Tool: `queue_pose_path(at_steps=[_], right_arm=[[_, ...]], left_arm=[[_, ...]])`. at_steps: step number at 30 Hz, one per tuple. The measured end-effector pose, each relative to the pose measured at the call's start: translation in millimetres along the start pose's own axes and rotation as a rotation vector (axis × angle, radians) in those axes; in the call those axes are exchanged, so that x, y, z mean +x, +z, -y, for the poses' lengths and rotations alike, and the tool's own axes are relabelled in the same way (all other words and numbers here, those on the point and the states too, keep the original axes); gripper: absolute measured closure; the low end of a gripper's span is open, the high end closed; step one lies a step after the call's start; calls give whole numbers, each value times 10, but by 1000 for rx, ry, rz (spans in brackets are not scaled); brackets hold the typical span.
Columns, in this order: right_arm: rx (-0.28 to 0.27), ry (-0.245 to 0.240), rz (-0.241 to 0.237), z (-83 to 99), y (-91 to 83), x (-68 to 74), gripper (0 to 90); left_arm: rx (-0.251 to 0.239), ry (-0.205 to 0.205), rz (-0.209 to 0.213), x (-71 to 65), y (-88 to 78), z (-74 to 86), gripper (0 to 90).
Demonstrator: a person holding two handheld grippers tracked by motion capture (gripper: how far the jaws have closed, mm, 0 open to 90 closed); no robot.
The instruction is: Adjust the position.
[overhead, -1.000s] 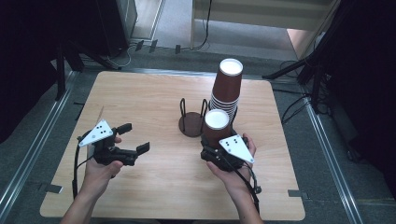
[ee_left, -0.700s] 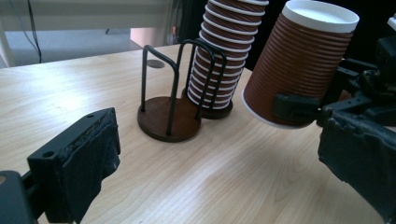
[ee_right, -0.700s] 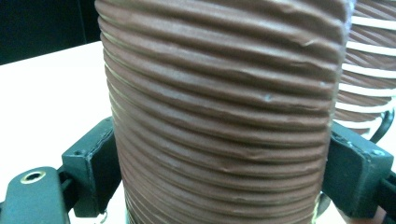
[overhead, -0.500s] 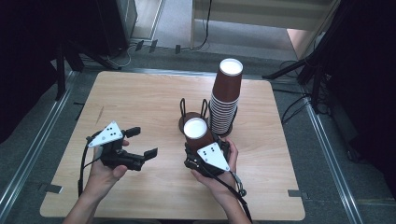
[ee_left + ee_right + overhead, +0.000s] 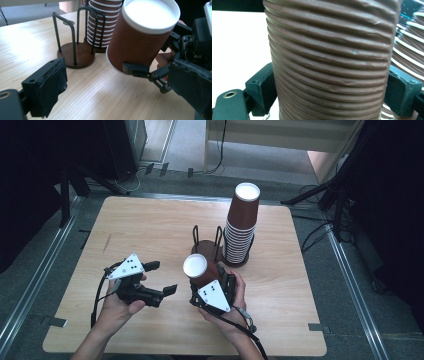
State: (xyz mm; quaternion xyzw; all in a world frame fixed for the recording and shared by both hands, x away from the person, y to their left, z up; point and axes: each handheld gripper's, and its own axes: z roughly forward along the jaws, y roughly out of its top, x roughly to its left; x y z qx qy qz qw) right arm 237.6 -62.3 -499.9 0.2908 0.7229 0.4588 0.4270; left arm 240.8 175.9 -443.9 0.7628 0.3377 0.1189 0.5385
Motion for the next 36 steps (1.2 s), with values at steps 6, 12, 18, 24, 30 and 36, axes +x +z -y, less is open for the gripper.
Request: queue_pose_path(at_steps=[6, 12, 18, 24, 30, 36], right_arm=[[-11, -84, -27, 13, 8, 150, 122], [-23, -140, -54, 31, 6, 261, 121], [-36, -179, -84, 43, -1, 357, 121], [-51, -230, -105, 44, -20, 452, 120], [-53, -261, -108, 62, -23, 506, 117], [-62, -280, -107, 65, -25, 530, 115]], left_arm=[[49, 17, 33, -73, 47, -9, 48], [80, 26, 46, -89, 75, -2, 66], [98, 54, 55, -137, 88, -7, 72], [139, 72, 60, -170, 125, 2, 88], [182, 63, 27, -162, 157, 13, 139], [218, 64, 41, -172, 189, 33, 161]])
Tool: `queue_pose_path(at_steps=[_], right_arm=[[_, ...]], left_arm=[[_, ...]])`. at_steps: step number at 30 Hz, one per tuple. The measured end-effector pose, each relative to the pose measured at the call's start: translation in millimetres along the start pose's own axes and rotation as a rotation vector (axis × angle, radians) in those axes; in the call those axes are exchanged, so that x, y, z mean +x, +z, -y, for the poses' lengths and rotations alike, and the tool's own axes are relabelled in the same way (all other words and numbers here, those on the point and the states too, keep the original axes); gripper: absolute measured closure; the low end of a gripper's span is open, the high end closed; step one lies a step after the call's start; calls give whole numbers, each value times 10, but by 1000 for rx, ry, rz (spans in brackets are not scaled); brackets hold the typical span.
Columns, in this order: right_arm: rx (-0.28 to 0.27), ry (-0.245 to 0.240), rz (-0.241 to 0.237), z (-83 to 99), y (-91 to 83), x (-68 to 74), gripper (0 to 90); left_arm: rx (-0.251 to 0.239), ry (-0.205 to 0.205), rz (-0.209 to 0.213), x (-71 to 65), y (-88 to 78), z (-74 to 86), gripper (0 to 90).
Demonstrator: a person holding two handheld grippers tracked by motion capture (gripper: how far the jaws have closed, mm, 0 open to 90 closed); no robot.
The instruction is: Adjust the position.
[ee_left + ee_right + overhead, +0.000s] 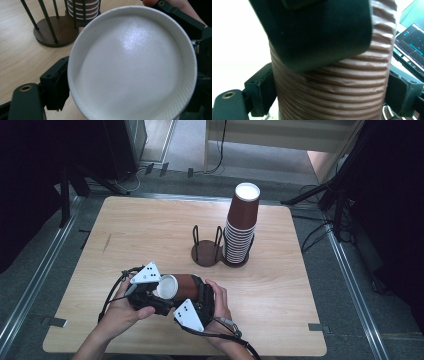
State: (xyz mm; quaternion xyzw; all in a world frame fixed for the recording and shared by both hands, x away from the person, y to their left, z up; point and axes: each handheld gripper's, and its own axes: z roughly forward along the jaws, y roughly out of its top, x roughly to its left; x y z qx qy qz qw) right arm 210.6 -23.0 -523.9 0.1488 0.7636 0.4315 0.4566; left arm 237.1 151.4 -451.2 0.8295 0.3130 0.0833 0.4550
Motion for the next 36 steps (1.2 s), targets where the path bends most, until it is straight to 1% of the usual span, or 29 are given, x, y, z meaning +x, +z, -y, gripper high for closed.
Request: queue_pose_path(at_steps=[1, 3, 7, 10, 14, 15, 17, 18, 19, 21, 24, 25, 27, 32, 33, 35, 36], right_arm=[[-2, -4, 0, 4, 0, -1, 115], [-2, -6, -5, 9, -3, -9, 114], [-2, -14, -6, 10, -5, -8, 106], [1, -7, -10, 15, -2, -10, 94], [3, -17, -7, 11, -21, -22, 62], [-4, -20, -7, 8, -27, -28, 47], [-4, -23, -6, 5, -31, -33, 38], [-6, -22, -10, 2, -35, -37, 30], [-10, -19, -10, -1, -39, -41, 20], [-14, -24, -5, -6, -48, -52, 15], [-27, -17, 2, -24, -70, -76, 11], [-33, -19, -1, -34, -79, -90, 11], [-42, -17, 3, -60, -101, -113, 11], [-57, -9, 6, -89, -125, -146, 11], [-59, -7, 4, -93, -129, -151, 11], [-61, 0, 5, -99, -138, -164, 11], [-63, 9, 7, -102, -139, -174, 11]], left_arm=[[3, 1, 0, 4, -2, -2, 175], [2, -5, 3, 4, 0, -3, 178], [3, -2, 6, 8, -3, 3, 185], [4, -2, 10, 9, 6, 6, 190], [-14, -6, 17, 0, 7, 11, 196], [-22, 6, 1, -6, -2, 13, 197], [-27, 8, -6, -7, -6, 14, 197], [-37, 3, -15, -4, -11, 16, 197], [-41, -5, -16, -1, -12, 17, 197], [-45, -7, -15, 16, -21, 21, 197], [-70, -16, -52, 34, -32, 35, 198], [-80, -24, -58, 41, -35, 40, 198], [-87, -23, -62, 49, -42, 44, 199], [-142, -17, -125, 52, -60, 61, 199], [-148, -17, -129, 57, -69, 61, 199], [-165, -22, -141, 69, -86, 60, 199], [-187, -28, -157, 83, -104, 63, 199]])
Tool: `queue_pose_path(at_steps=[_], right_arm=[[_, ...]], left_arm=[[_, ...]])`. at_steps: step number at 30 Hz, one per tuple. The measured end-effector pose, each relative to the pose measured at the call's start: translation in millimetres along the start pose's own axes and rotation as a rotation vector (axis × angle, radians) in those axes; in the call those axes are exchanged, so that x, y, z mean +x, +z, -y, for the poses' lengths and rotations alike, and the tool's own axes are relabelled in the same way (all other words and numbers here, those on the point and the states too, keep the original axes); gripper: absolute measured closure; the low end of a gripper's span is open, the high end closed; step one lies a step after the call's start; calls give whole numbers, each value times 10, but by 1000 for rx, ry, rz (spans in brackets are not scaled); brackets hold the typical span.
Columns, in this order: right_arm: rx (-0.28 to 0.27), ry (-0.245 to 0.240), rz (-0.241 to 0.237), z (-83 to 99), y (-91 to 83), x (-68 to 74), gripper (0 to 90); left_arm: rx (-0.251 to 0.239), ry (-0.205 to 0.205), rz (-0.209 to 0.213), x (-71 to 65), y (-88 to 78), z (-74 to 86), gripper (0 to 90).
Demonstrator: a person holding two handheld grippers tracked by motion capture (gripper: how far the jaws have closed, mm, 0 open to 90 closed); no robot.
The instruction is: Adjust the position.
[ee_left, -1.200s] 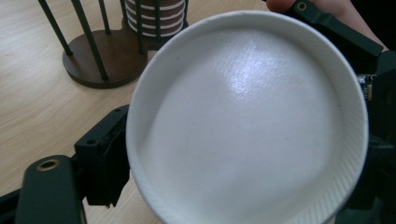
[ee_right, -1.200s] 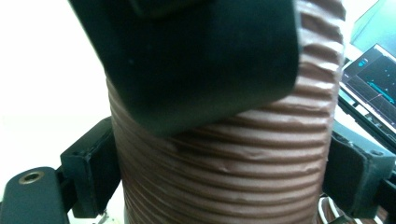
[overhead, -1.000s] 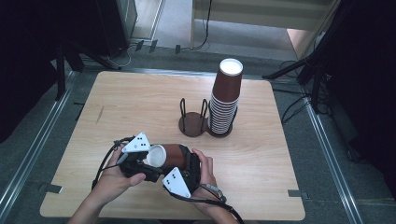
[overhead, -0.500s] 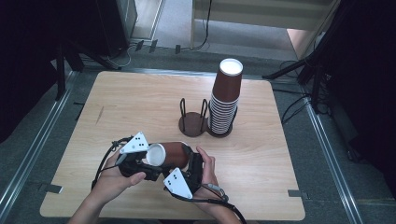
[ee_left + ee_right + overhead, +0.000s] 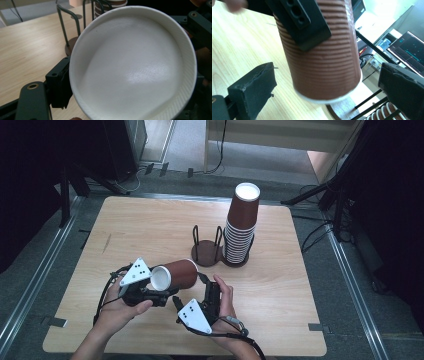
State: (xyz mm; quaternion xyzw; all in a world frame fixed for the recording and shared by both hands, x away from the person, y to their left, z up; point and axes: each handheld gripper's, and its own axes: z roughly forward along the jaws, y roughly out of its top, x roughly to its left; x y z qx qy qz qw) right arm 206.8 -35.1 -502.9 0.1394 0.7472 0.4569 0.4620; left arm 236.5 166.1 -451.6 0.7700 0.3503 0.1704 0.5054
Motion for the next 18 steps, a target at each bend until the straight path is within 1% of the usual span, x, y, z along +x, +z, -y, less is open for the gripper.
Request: queue_pose_path(at_steps=[1, 4, 6, 9, 10, 11, 14, 15, 16, 17, 18], right_arm=[[0, 0, 0, 0, 0, 0, 11], [-6, 0, -2, 1, -5, -19, 5], [-9, 9, 1, -2, -7, -27, 3], [-10, 48, 7, -17, -14, -61, 3], [-14, 74, 11, -26, -17, -88, 4], [-14, 74, 11, -26, -17, -88, 4], [-14, 119, 29, -34, -18, -124, 5], [-14, 153, 31, -39, -19, -145, 7], [-14, 153, 31, -39, -19, -145, 7], [-16, 167, 26, -41, -20, -153, 15], [-21, 196, 8, -44, -22, -174, 32]], left_arm=[[0, 0, 0, 0, 0, 0, 199], [-41, -20, -28, 31, -22, 5, 199], [-69, -31, -52, 55, -36, 10, 199], [-94, -47, -79, 90, -61, 9, 199], [-105, -55, -85, 98, -67, 10, 199], [-116, -62, -87, 104, -74, 11, 199], [-141, -59, -107, 110, -85, 15, 199], [-152, -59, -114, 112, -86, 18, 199], [-160, -62, -118, 110, -88, 21, 199], [-176, -62, -121, 111, -91, 24, 199], [-189, -59, -127, 110, -92, 27, 199]])
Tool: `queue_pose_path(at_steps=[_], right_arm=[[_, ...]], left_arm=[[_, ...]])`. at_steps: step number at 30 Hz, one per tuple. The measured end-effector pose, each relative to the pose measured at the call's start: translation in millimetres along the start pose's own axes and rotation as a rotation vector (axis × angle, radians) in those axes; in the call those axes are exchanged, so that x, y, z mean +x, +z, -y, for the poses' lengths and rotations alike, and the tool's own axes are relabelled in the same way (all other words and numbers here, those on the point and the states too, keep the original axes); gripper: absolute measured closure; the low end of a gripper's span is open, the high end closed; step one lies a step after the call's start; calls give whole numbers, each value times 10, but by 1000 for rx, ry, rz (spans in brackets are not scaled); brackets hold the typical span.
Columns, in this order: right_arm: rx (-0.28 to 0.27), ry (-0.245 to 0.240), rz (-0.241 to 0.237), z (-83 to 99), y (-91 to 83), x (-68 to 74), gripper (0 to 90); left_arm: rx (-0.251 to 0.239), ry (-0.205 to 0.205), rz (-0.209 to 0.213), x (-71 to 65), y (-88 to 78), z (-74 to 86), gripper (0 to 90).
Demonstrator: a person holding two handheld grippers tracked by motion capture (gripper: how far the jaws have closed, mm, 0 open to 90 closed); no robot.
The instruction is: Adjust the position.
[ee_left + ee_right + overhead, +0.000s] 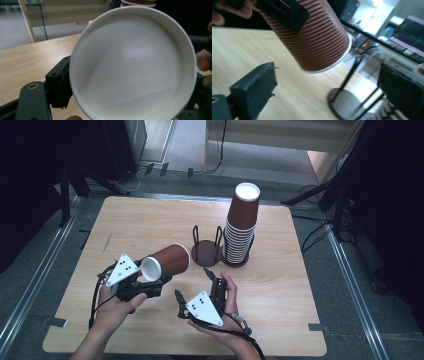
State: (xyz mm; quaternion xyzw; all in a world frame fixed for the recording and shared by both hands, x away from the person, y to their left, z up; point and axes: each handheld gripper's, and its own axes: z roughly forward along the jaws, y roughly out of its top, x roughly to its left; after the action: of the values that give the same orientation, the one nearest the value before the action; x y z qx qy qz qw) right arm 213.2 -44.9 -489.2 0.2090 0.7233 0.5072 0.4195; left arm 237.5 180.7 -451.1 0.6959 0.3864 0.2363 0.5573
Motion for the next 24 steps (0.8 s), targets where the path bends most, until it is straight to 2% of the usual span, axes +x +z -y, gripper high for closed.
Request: queue_pose_path(at_steps=[1, 3, 5, 7, 8, 9, 10, 11, 12, 13, 14, 15, 16, 18, 21, 22, 23, 24], right_arm=[[-2, 36, -18, -6, -2, -8, 51], [-7, 83, -25, -19, -3, -20, 89], [-4, 96, -26, -23, -2, -23, 90], [-11, 148, -43, -38, -1, -33, 91], [-11, 148, -43, -38, -1, -33, 91], [-15, 178, -47, -53, -1, -38, 101], [-15, 178, -47, -53, -1, -38, 101], [-15, 201, -51, -63, -6, -46, 108], [-11, 236, -57, -76, -8, -62, 126], [39, 319, -88, -103, -15, -96, 123], [48, 344, -95, -107, -14, -108, 123], [48, 344, -95, -107, -14, -108, 123], [72, 396, -111, -118, -12, -131, 122], [79, 409, -116, -123, -10, -139, 113], [113, 427, -132, -149, 2, -158, 0], [120, 459, -119, -166, -3, -170, 0], [120, 459, -119, -166, -3, -170, 0], [123, 485, -122, -176, -3, -180, 0]], left_arm=[[-9, 3, -2, 2, -3, 2, 199], [-34, -3, 0, 4, -8, 5, 199], [-64, -4, -3, 6, -17, 11, 199], [-81, -12, -8, 7, -25, 10, 199], [-88, -16, -11, 11, -27, 10, 199], [-94, -19, -13, 15, -33, 13, 199], [-100, -24, -14, 20, -35, 14, 199], [-105, -26, -15, 29, -40, 15, 199], [-110, -32, -15, 31, -42, 18, 199], [-116, -35, -15, 33, -42, 20, 199], [-118, -34, -17, 33, -42, 21, 199], [-125, -34, -20, 32, -41, 23, 199], [-131, -33, -22, 33, -42, 25, 199], [-148, -36, -24, 38, -46, 31, 200], [-172, -51, -26, 52, -53, 38, 200], [-176, -55, -28, 57, -55, 39, 200], [-177, -56, -31, 63, -58, 41, 200], [-181, -60, -34, 70, -60, 43, 200]])
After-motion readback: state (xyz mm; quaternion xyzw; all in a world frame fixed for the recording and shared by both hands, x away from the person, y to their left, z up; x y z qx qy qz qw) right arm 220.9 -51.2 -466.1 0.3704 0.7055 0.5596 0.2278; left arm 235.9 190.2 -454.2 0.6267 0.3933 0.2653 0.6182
